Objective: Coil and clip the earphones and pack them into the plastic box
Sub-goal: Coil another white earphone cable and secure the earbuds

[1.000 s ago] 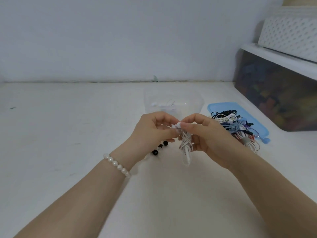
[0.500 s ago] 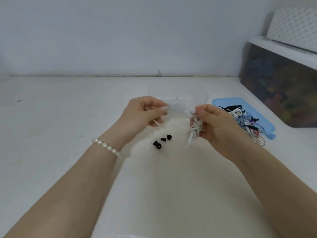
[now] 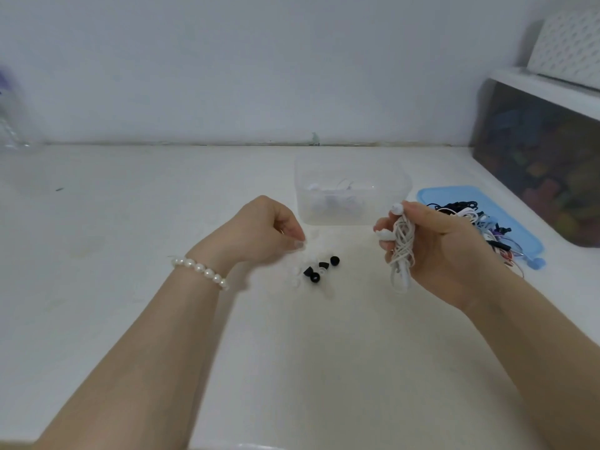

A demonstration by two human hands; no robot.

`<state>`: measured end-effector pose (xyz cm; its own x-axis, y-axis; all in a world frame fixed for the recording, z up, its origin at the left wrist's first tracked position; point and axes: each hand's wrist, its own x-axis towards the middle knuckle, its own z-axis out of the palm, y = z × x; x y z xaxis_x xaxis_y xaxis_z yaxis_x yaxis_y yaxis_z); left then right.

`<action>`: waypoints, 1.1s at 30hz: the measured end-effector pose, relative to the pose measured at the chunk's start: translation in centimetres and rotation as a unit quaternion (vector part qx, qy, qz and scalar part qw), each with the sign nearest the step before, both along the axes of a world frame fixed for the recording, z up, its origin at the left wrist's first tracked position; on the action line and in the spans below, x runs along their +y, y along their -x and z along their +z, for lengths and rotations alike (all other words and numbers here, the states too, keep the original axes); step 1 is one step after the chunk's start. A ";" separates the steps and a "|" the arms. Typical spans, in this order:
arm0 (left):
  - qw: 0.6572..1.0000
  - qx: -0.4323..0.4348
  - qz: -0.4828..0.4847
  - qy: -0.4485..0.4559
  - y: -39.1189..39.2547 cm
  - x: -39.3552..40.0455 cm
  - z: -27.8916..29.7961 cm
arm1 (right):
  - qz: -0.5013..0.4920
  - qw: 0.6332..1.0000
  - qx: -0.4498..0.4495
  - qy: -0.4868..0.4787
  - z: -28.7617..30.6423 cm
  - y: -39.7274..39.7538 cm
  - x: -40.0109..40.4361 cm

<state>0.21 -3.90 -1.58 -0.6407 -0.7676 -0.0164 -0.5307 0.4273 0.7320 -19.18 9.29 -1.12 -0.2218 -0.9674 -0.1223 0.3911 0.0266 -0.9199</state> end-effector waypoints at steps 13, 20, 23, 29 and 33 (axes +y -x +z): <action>0.998 -0.057 -0.024 0.021 -0.1 -0.1 -0.1 | -0.022 0.999 0.023 -0.010 -0.2 -0.7 -0.1; 0.997 -0.076 -0.024 0.024 0.5 -0.1 -0.8 | -0.017 0.998 0.052 -0.016 -0.5 -0.8 -0.2; 0.997 -0.060 -0.011 0.038 0.4 0.2 -0.3 | -0.018 0.998 0.059 -0.015 -0.5 -0.9 -0.2; 0.964 0.220 -0.027 -0.151 1.3 3.0 1.8 | -0.024 0.995 0.097 0.009 -0.5 -1.3 -0.1; 0.894 0.293 -0.051 -0.335 2.9 5.1 1.5 | -0.029 0.995 0.073 0.066 -0.2 -1.8 0.1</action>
